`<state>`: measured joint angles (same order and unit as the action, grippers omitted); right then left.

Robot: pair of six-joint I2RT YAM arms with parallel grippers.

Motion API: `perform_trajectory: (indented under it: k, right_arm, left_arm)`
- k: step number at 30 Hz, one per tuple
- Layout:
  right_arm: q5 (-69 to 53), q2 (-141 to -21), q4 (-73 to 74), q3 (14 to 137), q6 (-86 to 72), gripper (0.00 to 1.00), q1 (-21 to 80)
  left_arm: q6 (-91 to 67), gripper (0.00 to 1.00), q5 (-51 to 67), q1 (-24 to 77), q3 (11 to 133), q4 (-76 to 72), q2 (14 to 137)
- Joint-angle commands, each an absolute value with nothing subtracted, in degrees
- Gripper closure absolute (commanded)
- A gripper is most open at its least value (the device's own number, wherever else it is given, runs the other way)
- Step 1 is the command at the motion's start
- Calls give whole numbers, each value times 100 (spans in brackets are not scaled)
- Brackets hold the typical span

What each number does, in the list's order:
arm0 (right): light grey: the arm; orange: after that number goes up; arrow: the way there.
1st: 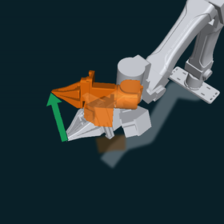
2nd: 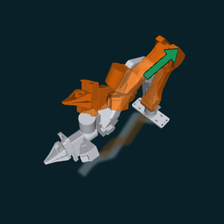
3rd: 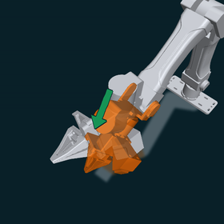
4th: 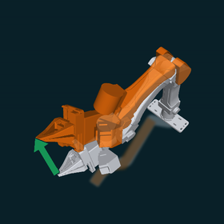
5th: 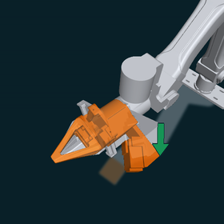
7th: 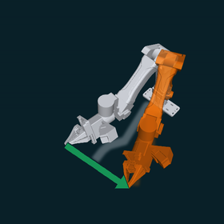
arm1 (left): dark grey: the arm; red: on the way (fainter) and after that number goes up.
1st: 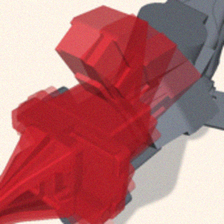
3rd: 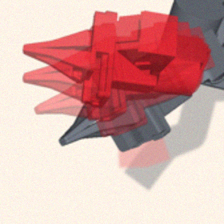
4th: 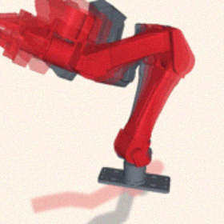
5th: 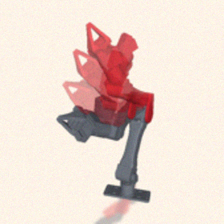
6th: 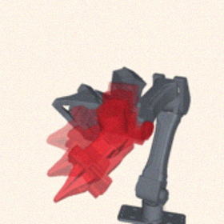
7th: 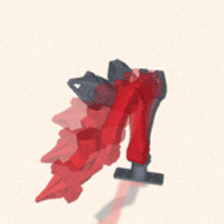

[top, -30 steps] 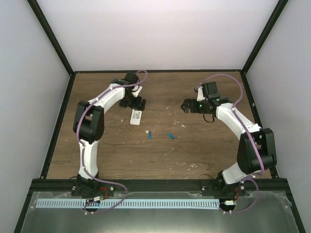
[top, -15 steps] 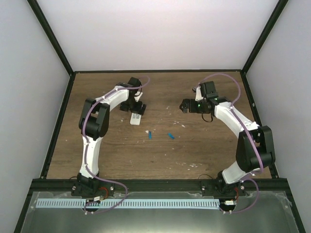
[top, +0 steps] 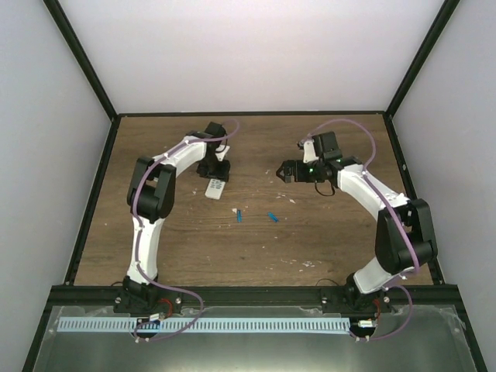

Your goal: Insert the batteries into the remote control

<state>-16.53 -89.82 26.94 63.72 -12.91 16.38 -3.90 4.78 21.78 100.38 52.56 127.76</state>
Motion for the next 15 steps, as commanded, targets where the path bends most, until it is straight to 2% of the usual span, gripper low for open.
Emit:
perform_trajectory:
  k: [1, 5, 10, 15]
  right_arm:
    - [-2837, -8687, 1959, 6083, -1388, 1, 1847]
    - [-3696, -8435, 924, 5557, -1908, 0, 2019]
    - [-3548, -8666, 828, 5703, -1908, 1, 2525]
    - [-3452, -9147, 930, 6118, -1801, 6, 2960]
  left_arm:
    - [-695, 68, 1359, 2201, 9829, 4993, 12502]
    - [-1381, 74, 1977, 2197, 9364, 4279, 11760]
    - [-2571, 80, 2404, 2214, 8537, 3144, 10795]
    - [-3492, 88, 2305, 2285, 7754, 2410, 10101]
